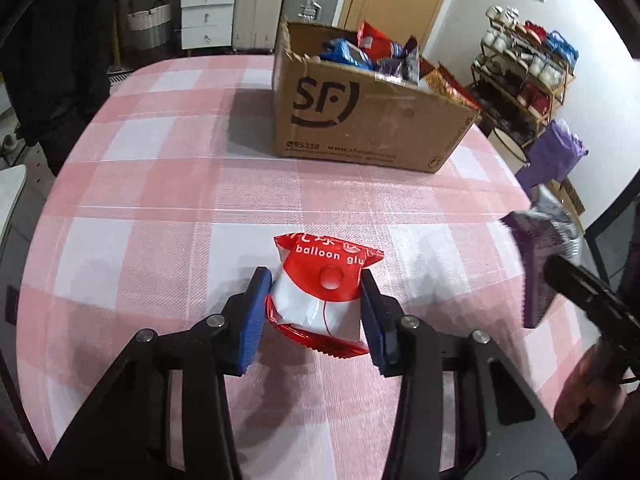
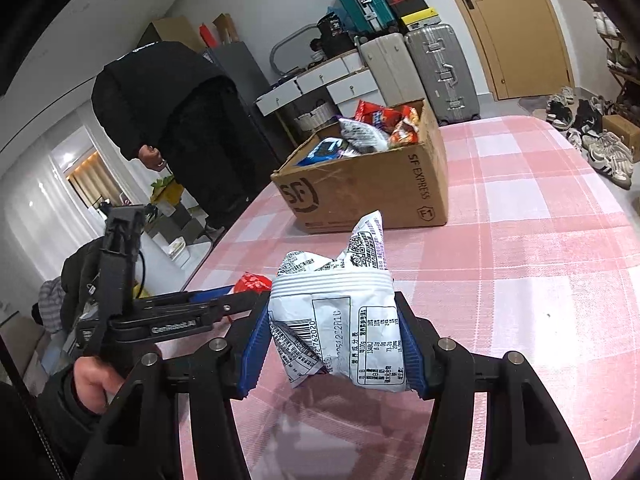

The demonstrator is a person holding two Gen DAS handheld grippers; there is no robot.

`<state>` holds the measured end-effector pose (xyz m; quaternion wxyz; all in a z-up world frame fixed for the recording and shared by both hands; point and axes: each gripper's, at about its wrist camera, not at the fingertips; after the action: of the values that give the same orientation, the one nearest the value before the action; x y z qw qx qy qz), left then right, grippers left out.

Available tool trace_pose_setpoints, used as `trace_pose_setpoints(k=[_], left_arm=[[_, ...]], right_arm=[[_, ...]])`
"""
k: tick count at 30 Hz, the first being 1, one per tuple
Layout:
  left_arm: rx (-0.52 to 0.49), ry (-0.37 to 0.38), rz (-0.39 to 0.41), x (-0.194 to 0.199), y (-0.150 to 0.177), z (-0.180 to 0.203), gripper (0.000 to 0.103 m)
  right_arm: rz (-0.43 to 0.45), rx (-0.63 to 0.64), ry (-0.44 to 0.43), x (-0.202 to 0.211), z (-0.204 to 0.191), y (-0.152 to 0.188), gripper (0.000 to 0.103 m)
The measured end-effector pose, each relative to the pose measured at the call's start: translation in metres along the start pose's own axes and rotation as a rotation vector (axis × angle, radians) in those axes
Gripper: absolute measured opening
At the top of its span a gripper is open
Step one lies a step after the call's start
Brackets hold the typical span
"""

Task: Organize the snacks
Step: 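Lift both held snacks and carry them over the SF box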

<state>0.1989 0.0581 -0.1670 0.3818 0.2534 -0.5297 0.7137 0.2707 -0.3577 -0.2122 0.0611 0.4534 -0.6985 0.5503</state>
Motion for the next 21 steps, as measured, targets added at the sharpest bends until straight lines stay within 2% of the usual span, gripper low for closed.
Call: trace_pose_setpoints(k=[10,21], left_arm=[[-0.002,0.036,0.08,0.05,-0.006,0.005,0.041],[-0.045,0.081,0.119,0.071,-0.038,0.011,0.041]], right_arm=[[0.011,0.04,-0.02,0.006,-0.023,-0.011,0.057],[0.053,0.087,-0.032,0.015,-0.041,-0.042,0.057]])
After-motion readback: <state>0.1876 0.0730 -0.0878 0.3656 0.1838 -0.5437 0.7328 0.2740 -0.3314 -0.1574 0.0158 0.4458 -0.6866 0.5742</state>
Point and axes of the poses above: each gripper's, at about its wrist camera, not at the fingertips, and x roughly against the way its jaws point, z to its right, y to its underside, and after that the axes turned 8 degrees about y, right-handed
